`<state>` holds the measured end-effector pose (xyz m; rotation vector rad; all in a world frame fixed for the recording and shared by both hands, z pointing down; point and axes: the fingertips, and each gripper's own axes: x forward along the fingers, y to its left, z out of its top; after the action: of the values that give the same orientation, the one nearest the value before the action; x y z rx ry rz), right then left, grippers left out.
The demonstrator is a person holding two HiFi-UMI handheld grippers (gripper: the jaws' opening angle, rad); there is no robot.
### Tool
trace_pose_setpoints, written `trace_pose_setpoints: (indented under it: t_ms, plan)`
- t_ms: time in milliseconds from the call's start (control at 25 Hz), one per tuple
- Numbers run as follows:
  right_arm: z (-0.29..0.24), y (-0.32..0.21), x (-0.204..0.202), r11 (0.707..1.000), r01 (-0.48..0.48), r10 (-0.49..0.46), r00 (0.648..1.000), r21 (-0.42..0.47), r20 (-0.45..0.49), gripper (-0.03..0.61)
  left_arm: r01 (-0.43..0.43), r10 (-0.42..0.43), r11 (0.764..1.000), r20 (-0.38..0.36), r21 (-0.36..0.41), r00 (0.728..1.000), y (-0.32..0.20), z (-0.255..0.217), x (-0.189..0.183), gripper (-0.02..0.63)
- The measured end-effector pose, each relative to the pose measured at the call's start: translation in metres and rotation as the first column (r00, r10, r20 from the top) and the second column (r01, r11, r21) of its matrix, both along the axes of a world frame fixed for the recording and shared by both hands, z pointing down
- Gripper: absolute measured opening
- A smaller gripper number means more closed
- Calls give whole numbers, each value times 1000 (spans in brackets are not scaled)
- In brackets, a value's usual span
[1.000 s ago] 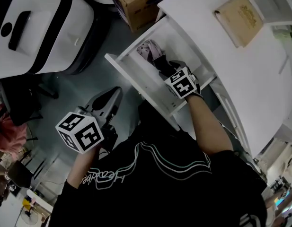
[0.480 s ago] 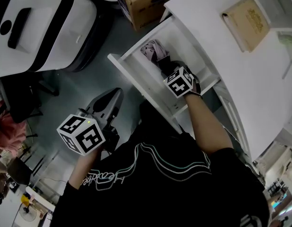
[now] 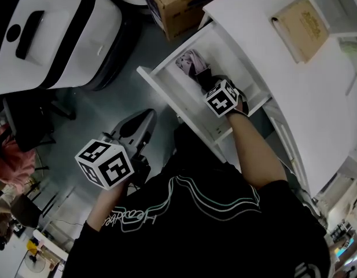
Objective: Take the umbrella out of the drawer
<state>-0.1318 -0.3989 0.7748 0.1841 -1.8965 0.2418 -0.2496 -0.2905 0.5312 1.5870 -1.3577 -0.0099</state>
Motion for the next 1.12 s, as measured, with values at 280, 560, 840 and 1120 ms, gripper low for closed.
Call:
trace_pose_setpoints:
  t_ms: [280,560,840,1120]
  plan:
    - [-25,5,9,999,-30,30,999,11,11,209,-8,8,999,1,39,1000,14,-14,6,20]
    - [-78,25,34,993,-112,108,990,40,90,209,-32,31,995,13,98,999,38,-43,22,20]
    - [-169,65,69,974,-217,195,947,63,257,209,-101,97,980,31,174,995,73,-82,67,20]
    - [-280,135,100,954,-287,218,857,82,467,209,-191,170,945,100,266,980,118,-144,109,20]
